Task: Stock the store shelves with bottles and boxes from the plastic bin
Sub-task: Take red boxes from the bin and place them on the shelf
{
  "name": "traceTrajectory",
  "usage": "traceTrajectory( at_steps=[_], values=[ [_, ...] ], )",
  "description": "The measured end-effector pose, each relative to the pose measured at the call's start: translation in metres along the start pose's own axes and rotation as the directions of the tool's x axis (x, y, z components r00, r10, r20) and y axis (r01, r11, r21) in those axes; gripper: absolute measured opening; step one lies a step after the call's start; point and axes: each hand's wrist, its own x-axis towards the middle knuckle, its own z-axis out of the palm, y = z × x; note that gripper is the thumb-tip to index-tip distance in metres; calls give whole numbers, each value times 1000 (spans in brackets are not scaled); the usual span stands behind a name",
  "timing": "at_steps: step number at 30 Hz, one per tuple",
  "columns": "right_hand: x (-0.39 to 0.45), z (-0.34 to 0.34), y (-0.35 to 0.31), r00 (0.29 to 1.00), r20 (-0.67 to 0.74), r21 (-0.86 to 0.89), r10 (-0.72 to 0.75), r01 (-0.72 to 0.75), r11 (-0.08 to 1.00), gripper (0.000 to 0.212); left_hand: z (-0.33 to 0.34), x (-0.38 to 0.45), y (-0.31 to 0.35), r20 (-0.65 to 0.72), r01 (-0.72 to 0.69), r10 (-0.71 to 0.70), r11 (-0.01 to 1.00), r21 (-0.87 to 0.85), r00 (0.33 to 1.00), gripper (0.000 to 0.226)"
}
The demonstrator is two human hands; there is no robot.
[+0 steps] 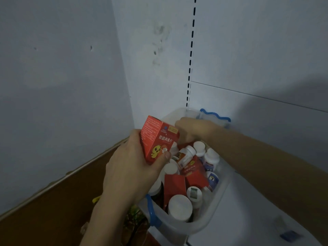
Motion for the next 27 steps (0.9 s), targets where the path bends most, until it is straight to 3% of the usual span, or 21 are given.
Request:
traceTrajectory(
  at_steps=[6,10,12,15,18,21,27],
  values=[
    [-6,6,-3,998,57,21,16,-18,1000,30,1,1,-2,-28,-11,10,999,-39,1000,62],
    [-26,-22,16,967,-233,292,99,-28,956,39,0,0,-2,-41,-11,7,995,-103,999,59],
    [-59,-39,23,892,-415,409,180,6,913,45,-2,0,-1,-40,-9,3,989,-146,999,59],
    [-123,-45,31,756,-549,645,356,113,756,21,-9,-5,10,-89,-17,-4,973,-231,996,66],
    [-192,-31,36,688,-537,793,489,214,570,22,-18,-14,37,-153,-84,39,949,-303,987,68],
    [-262,-4,37,586,-559,823,586,306,479,34,-16,-29,78,-177,-206,145,892,-403,974,59],
    [-423,82,37,377,-355,882,856,439,172,43,33,-100,182,-71,-318,379,644,-696,923,52]
  ],
)
